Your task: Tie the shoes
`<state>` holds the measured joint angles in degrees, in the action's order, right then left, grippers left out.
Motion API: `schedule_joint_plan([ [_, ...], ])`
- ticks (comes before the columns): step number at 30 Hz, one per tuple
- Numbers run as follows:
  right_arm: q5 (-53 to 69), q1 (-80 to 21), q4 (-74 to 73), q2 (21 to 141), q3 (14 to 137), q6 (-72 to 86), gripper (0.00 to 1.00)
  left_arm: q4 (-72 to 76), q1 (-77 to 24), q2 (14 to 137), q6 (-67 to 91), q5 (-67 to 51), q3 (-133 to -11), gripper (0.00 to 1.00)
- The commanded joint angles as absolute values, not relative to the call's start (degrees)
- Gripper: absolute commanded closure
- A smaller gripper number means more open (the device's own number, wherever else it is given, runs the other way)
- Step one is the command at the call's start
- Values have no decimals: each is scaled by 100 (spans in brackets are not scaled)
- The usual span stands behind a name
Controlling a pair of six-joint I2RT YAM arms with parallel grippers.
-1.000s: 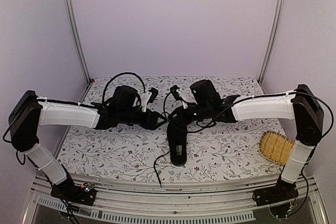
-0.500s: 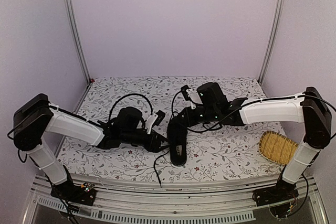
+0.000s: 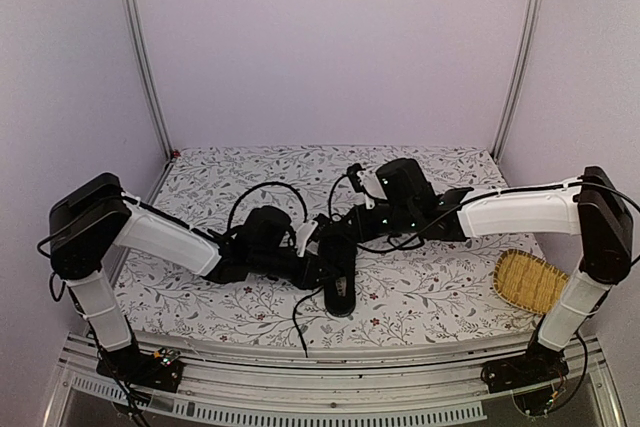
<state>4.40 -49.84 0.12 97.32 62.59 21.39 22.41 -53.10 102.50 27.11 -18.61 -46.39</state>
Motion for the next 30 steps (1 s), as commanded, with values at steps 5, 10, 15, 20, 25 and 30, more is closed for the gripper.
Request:
schedule_joint_plan([
  [5, -646, -4900, -294, 8996, 5865, 2476, 98, 2161, -5414, 10083, 2698, -1344, -4598, 100],
  [10, -1416, -4546, -774, 8342, 5329, 2788, 98, 1990, -5401, 9862, 2623, -1119, -4509, 100],
  [15, -1457, -3959, -986, 7851, 4756, 2998, 98, 1802, -5388, 9748, 2559, -919, -4545, 100],
  [20, -1580, -3816, -1171, 7597, 4495, 3032, 98, 1625, -5355, 9694, 2472, -797, -4578, 100],
  [25, -1597, -3817, -1242, 7555, 4349, 3079, 98, 1563, -5335, 9706, 2413, -768, -4581, 100],
  [30, -1542, -3813, -1277, 7755, 3943, 3476, 98, 1482, -5328, 9829, 2562, -500, -4397, 100],
])
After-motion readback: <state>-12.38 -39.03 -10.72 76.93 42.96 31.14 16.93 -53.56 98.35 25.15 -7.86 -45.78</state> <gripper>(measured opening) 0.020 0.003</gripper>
